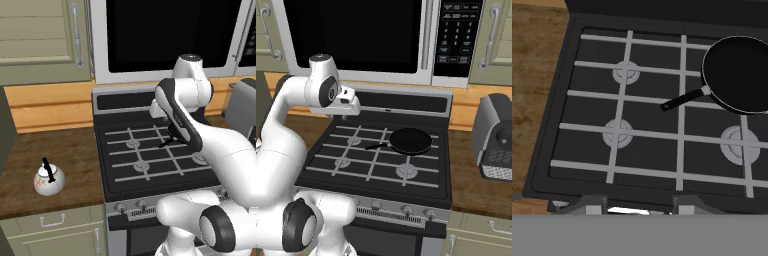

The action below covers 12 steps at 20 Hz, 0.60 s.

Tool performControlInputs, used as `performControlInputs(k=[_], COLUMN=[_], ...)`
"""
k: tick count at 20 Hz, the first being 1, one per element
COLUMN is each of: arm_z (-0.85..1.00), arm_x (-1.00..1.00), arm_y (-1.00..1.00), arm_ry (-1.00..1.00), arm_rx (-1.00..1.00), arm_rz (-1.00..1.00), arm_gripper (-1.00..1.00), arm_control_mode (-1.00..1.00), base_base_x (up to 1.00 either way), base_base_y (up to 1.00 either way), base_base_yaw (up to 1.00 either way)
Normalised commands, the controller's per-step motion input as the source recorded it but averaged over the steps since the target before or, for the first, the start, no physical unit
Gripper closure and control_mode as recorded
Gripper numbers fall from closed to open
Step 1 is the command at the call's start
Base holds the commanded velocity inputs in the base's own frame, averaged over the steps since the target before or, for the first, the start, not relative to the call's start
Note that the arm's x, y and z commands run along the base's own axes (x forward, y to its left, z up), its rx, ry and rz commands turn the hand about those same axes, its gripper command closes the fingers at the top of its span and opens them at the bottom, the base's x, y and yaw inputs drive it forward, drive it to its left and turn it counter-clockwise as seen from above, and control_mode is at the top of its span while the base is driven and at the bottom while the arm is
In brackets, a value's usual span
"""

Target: Pick the kettle from the counter and place it on a stove burner. Then turn the burner on.

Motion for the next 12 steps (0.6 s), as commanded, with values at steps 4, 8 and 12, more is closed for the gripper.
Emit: performControlInputs(k=[4,8,12], arm_z=[-0.02,-0.38,-0.39], arm_x=[-0.03,0.04,0.00], arm_y=[0.18,0.86,1.00], arm_ry=[0.00,0.00,0.00], arm_rx=[0.00,0.00,0.00], arm_rz=[0.00,0.00,0.00], arm_gripper=[-1.00,-1.00,-1.00], arm_control_mode=[-1.00,-1.00,-1.00], base_base_x=[0.00,0.00,0.00], base_base_y=[0.00,0.00,0.00], base_base_yaw=[0.00,0.00,0.00])
